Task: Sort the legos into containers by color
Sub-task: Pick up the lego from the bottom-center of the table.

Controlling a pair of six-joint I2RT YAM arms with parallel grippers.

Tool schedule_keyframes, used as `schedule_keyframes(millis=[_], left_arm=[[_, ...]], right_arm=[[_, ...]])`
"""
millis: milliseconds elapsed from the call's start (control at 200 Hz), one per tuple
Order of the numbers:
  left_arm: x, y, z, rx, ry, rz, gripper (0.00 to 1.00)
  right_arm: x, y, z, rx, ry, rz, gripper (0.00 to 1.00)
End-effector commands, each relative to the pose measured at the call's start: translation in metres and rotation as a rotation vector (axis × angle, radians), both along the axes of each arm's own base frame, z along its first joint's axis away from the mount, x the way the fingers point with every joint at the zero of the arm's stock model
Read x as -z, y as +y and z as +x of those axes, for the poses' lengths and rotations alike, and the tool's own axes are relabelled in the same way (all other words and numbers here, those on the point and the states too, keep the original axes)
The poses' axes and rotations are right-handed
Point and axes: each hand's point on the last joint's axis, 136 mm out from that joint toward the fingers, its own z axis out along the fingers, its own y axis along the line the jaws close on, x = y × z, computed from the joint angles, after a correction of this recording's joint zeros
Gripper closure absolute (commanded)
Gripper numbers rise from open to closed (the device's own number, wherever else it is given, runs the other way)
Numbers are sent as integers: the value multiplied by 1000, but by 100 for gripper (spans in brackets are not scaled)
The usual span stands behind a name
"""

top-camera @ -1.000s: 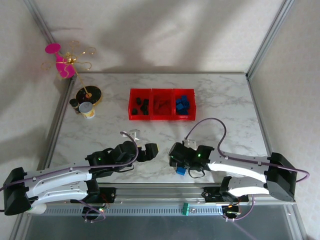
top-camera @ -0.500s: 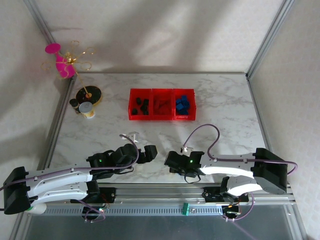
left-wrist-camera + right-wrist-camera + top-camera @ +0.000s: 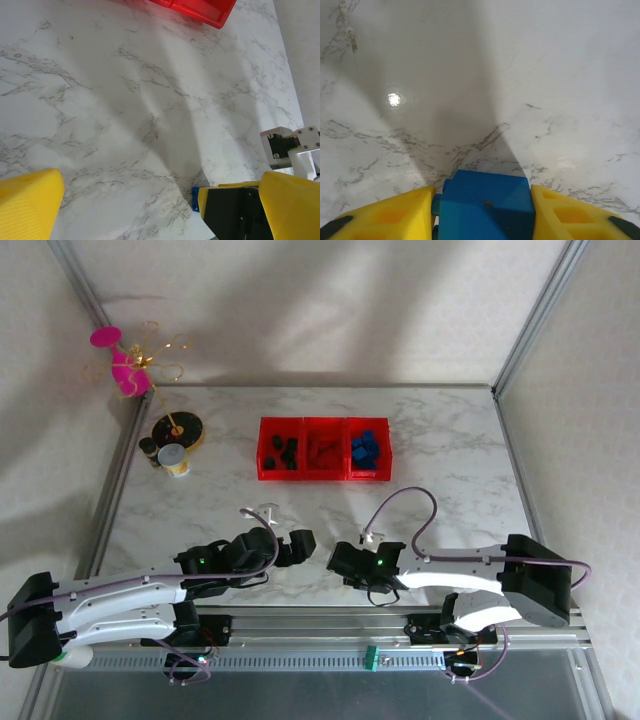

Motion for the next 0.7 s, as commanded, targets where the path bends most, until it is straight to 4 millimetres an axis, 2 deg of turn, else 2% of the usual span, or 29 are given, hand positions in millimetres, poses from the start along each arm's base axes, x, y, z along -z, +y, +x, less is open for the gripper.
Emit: schedule_keyframes(millis=[0,115,265,385,591,696], left_arm=[[-7,1,4,-24,-27,-3,0],[-11,2,5,-25,-40,3,0],[-25,5,12,-37,-84,24,0],[-34,12,21,-68,-112,45,0],[-51,24,40,-138,-141,32,0],[-60,32,50,-169,-162,39,0]], right_arm=[[-9,1,6,-18,-45,-32,57],[-26,8,19,-31,-87,-12,58],[-61,11,59,-45,-181,-4,57],[-92,10,105,-29,-284,2,56],[-132,5,194,33,-445,12,57],[-144,2,239,74,-506,30,57]])
